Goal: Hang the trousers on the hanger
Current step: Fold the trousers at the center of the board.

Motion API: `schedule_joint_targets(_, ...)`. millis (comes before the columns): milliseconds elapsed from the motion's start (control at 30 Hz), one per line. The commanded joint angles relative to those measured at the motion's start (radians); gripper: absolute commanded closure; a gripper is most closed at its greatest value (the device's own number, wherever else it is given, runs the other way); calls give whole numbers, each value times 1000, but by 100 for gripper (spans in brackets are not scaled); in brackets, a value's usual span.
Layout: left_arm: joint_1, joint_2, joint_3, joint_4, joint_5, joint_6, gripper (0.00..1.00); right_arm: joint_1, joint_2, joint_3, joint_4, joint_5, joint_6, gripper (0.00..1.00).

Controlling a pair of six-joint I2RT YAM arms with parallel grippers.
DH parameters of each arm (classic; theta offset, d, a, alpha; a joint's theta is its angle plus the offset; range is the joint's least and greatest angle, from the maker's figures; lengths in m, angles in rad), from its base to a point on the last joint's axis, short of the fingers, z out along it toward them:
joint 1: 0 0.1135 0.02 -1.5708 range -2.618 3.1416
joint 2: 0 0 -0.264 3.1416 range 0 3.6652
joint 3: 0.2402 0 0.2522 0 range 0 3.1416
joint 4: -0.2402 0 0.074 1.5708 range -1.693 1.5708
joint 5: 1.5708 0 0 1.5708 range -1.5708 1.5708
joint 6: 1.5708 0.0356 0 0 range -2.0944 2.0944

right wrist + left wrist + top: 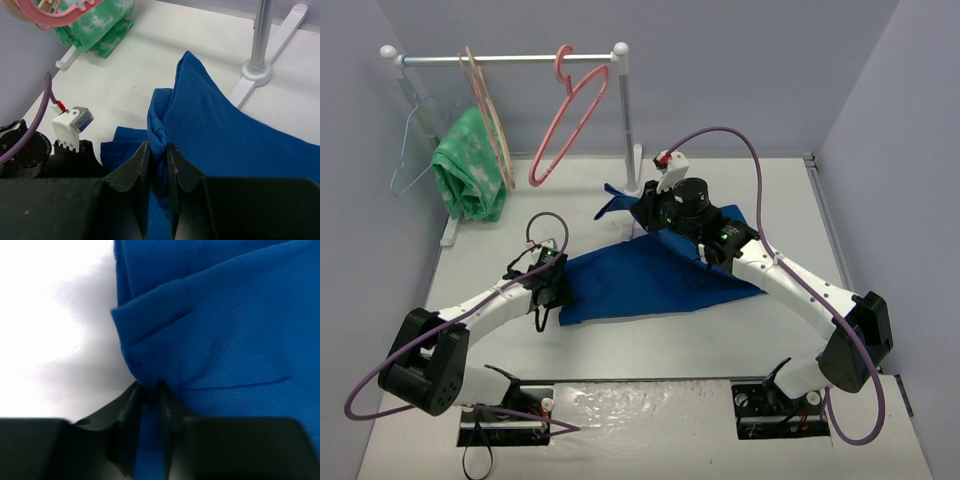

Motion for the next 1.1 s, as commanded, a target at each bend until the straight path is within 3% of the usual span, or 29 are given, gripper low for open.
schedule_joint_targets(0, -28, 122, -21, 157, 1, -77, 97, 8, -20, 77, 90, -18, -23, 100)
schedule_joint_targets(367, -72, 129, -30, 194, -3, -104, 100, 14, -41, 111, 66, -21, -26, 100)
schedule_joint_targets(633, -83, 106, -23, 174, -5, -110, 100, 30, -19, 15, 133, -31, -2, 100)
schedule_joint_targets(1067, -82, -105, 71, -94, -80, -87, 97, 80, 106, -149, 329, -72, 51, 100)
